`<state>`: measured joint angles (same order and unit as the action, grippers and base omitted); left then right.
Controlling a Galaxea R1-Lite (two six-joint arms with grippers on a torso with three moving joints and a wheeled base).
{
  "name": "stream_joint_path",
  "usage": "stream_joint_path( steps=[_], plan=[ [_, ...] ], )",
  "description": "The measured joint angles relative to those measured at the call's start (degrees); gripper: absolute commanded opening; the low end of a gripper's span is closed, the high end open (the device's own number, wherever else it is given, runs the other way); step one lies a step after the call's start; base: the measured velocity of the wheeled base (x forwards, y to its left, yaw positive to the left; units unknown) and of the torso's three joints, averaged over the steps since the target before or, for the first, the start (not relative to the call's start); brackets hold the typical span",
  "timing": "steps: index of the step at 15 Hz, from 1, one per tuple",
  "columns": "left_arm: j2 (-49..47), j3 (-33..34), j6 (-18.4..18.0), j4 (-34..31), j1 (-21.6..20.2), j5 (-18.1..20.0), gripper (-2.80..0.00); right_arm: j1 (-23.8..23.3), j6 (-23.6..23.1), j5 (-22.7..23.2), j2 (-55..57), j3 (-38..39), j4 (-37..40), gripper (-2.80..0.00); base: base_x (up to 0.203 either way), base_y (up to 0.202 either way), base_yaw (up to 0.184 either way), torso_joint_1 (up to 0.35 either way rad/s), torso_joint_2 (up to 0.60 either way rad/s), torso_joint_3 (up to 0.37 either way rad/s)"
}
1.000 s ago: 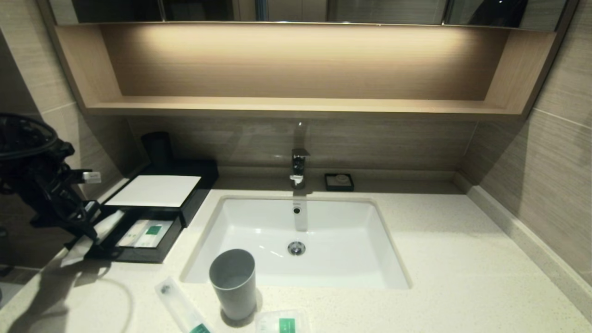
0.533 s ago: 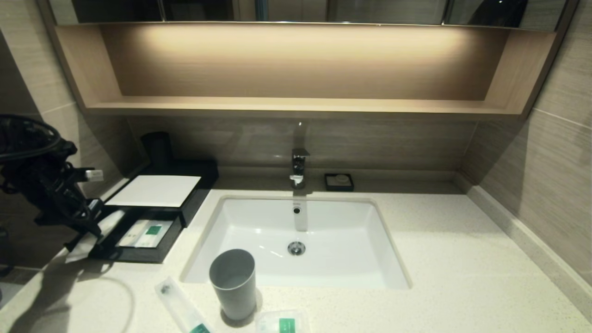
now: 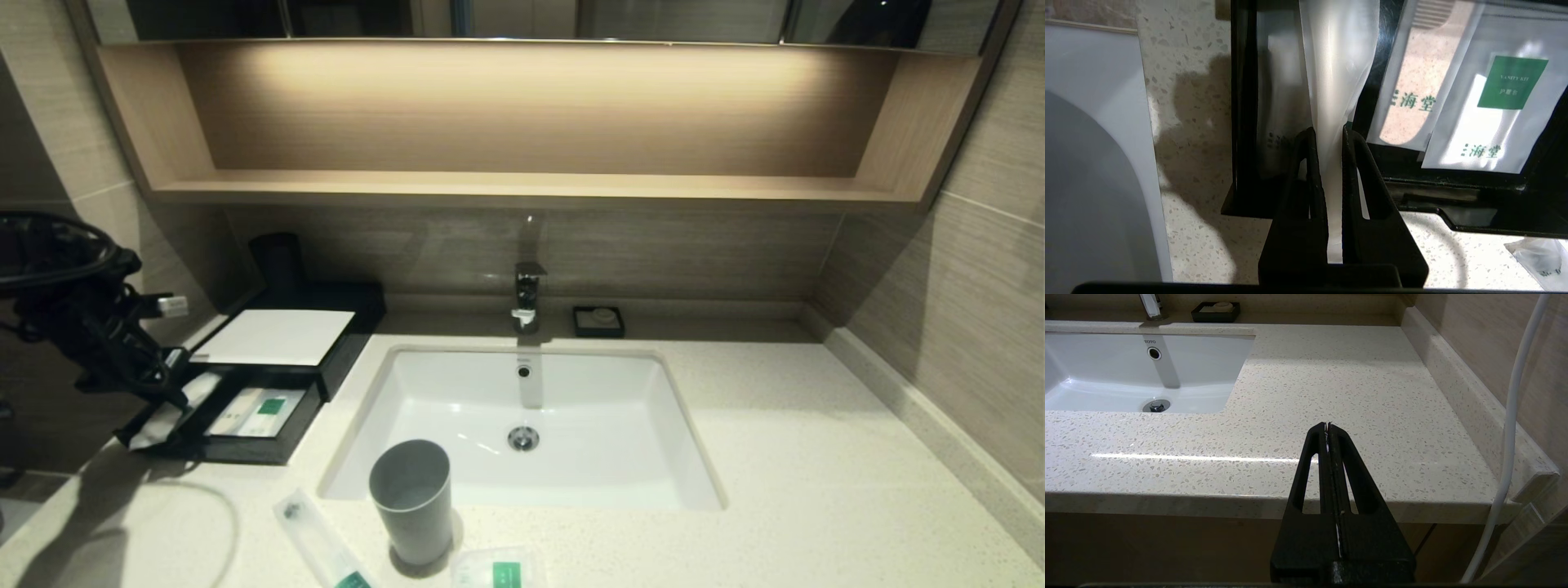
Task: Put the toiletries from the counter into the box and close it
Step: Place the bathroom toiletry into the drawer
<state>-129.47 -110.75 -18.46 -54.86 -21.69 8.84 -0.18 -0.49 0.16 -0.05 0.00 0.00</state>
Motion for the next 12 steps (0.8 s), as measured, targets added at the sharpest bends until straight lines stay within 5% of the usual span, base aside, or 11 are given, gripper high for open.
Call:
stream_joint_path(
  steps=[12],
  plan=[
    [-1.48, 0.02, -0.27, 5.10, -0.04, 0.12, -2.80, 0.00, -0.02, 0.00, 0.00, 0.00, 0.00, -2.80, 0.000, 0.000, 0.000, 0.000, 0.00, 0.000]
  ],
)
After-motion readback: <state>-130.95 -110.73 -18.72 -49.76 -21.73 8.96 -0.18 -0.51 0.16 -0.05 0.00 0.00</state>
